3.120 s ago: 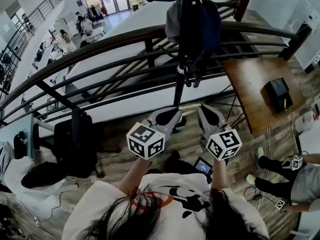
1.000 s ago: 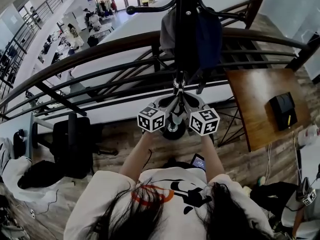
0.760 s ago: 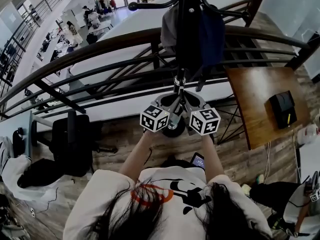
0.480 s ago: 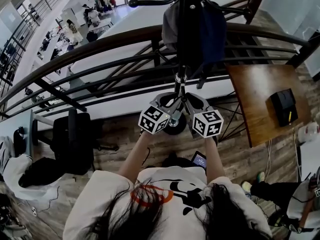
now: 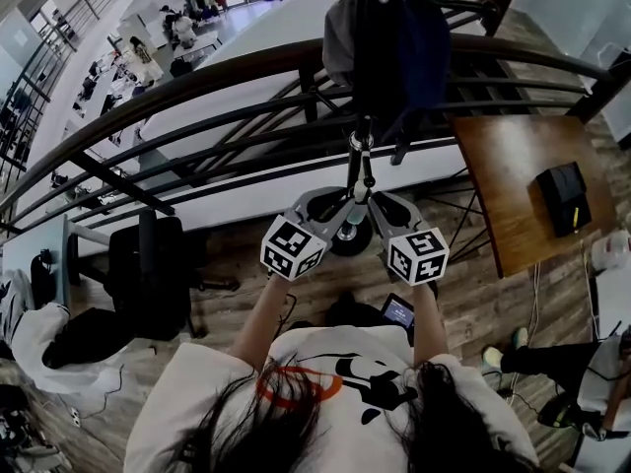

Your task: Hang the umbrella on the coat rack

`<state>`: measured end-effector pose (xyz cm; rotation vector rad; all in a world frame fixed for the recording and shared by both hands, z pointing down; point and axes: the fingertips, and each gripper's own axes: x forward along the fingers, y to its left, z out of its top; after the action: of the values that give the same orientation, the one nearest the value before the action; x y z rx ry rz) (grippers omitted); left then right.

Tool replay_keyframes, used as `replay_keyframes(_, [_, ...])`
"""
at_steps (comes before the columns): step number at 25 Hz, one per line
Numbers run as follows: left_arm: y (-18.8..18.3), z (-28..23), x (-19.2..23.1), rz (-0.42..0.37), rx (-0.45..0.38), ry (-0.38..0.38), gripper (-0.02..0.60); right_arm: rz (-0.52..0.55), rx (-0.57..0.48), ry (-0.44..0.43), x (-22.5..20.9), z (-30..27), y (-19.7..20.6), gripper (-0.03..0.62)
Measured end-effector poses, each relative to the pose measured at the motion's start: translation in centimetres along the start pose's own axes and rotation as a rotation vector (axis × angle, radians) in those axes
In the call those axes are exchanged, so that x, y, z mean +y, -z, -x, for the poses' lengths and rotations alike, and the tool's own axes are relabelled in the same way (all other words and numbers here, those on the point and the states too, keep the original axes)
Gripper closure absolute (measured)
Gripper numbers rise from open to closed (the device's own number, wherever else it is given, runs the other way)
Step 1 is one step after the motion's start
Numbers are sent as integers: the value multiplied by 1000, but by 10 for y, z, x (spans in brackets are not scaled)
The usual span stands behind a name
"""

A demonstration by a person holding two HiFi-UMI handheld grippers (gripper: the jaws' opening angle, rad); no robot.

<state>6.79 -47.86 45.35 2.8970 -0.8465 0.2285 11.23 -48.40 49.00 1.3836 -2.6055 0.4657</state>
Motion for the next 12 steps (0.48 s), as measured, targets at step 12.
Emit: replay_keyframes(12, [0,73,-37,37,-20,14,537,5,-47,23,58,38,-4,536])
